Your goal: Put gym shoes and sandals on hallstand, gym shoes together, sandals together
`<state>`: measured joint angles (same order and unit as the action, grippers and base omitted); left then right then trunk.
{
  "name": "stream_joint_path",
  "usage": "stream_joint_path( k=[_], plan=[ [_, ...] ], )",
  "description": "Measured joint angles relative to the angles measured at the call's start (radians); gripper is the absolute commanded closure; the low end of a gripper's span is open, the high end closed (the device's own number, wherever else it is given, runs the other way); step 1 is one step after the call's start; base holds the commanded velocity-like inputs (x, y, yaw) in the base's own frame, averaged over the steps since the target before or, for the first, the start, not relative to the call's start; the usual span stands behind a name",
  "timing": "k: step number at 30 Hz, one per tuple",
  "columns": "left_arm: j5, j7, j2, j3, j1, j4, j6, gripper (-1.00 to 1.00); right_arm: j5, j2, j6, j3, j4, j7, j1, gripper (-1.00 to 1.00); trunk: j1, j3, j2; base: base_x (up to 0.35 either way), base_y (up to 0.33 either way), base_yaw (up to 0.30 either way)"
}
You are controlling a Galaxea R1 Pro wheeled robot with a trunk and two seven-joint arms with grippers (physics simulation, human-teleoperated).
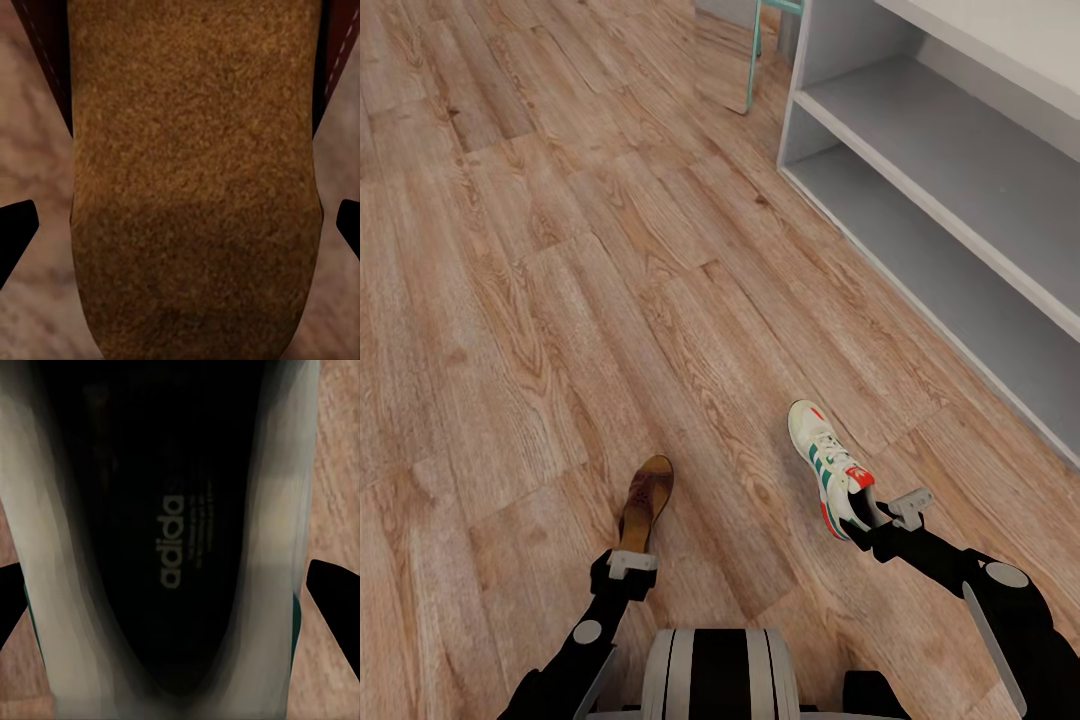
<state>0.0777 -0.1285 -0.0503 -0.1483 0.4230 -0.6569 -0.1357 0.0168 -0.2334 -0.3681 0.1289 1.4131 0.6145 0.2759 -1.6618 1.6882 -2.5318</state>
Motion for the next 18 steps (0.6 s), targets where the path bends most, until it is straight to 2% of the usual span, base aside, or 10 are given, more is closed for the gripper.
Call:
stream_joint_path(
  k=[9,10,18],
  plan=[
    [0.0,0.0,0.001,0.001,0.0,0.003,-0.001,-1.0,0.0,0.0,0.0,0.0,-0.001,0.0,0.0,1.0,0.0,0.0,0.0,0.0,0.0,0.0],
    [-0.001,0.0,0.001,0.001,0.0,0.002,-0.002,1.0,0.0,0.0,0.0,0.0,-0.001,0.0,0.0,1.0,0.0,0.0,0.0,0.0,0.0,0.0],
    [-0.007,0.0,0.003,0.004,0.0,0.006,-0.003,1.0,0.0,0.0,0.0,0.0,-0.001,0.0,0.0,1.0,0.0,0.0,0.0,0.0,0.0,0.0]
  ],
)
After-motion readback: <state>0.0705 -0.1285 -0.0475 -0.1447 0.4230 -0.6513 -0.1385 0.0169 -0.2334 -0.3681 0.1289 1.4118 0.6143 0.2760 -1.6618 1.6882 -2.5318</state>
